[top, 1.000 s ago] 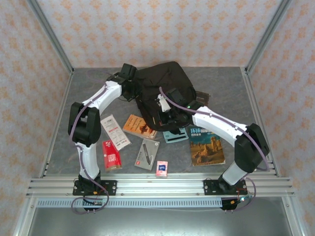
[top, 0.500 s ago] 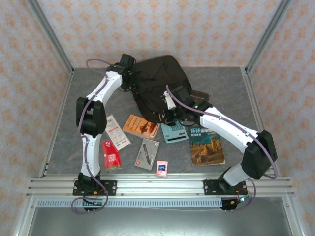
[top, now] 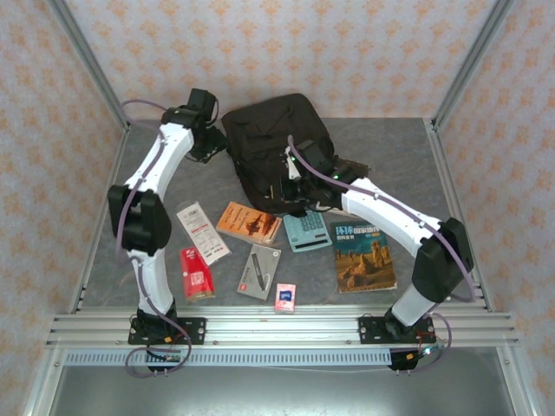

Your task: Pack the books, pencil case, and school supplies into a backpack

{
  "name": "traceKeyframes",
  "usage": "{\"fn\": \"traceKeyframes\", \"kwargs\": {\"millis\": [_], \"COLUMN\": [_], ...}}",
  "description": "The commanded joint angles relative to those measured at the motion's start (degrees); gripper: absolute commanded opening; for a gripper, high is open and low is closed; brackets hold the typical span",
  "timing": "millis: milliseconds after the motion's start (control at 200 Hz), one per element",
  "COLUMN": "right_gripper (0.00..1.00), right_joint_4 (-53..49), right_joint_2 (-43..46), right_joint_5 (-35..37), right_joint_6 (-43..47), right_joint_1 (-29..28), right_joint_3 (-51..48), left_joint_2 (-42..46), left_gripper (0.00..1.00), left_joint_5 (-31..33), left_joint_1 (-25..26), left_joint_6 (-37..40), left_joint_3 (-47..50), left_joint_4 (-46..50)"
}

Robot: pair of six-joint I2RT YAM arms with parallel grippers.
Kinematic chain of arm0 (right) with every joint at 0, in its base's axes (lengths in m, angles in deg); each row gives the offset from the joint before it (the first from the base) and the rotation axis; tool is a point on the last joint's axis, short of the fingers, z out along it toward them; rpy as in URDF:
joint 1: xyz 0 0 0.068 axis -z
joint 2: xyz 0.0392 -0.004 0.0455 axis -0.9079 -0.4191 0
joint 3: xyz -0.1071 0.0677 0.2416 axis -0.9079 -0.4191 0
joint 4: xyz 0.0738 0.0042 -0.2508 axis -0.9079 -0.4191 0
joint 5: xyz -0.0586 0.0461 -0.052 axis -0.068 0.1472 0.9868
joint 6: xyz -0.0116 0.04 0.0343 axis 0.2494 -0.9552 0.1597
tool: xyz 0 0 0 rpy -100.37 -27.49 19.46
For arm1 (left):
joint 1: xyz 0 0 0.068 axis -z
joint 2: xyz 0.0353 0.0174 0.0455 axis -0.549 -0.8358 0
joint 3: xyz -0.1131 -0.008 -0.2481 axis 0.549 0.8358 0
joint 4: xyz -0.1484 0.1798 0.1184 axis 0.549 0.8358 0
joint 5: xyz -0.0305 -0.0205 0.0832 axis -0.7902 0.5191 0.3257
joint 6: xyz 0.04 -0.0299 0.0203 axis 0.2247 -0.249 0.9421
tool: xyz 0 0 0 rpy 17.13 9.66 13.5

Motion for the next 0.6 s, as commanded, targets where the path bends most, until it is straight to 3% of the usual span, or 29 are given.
{"fn": "traceKeyframes", "kwargs": {"millis": [0, 70, 105, 240, 260, 310, 390, 596], "right_gripper": [0.38, 0.47, 0.56, 0.58, 0.64, 0.66, 0.72, 0.73], "right_joint_4": [-2.4, -4.4, -5.3, -8.5, -8.7, -9.2, -11.6, -14.8], "right_joint_2": [2.6, 2.9, 3.0, 3.7, 3.8, 3.1, -0.9, -11.3], "right_joint_5": [2.0, 2.4, 2.0, 4.2, 4.7, 4.7, 3.6, 5.8], "right_joint_6": [1.1, 1.2, 1.4, 2.5, 2.7, 3.4, 3.5, 2.4], "right_joint_1": [-0.3, -0.3, -0.3, -0.4, -0.4, -0.4, -0.5, -1.8], "right_joint_3": [1.2, 2.2, 2.6, 4.4, 4.5, 5.1, 8.3, 16.3], "left_joint_2": [5.9, 8.8, 10.6, 16.5, 17.1, 18.4, 19.5, 19.6], "left_gripper": [0.37, 0.38, 0.38, 0.39, 0.39, 0.39, 0.4, 0.39], "left_joint_5": [-1.9, -5.5, -6.5, -6.9, -6.4, -6.2, -6.0, -7.1], "left_joint_1": [-0.3, -0.3, -0.1, 0.6, 0.6, 0.7, 0.8, 0.8], "left_joint_6": [-2.6, -4.6, -5.4, -5.0, -4.9, -4.5, -4.5, -4.6], "left_joint_3": [5.1, 10.4, 13.2, 20.9, 21.6, 23.2, 25.1, 24.9], "left_joint_4": [-2.9, -5.8, -7.3, -10.9, -10.9, -11.5, -12.5, -13.2]}}
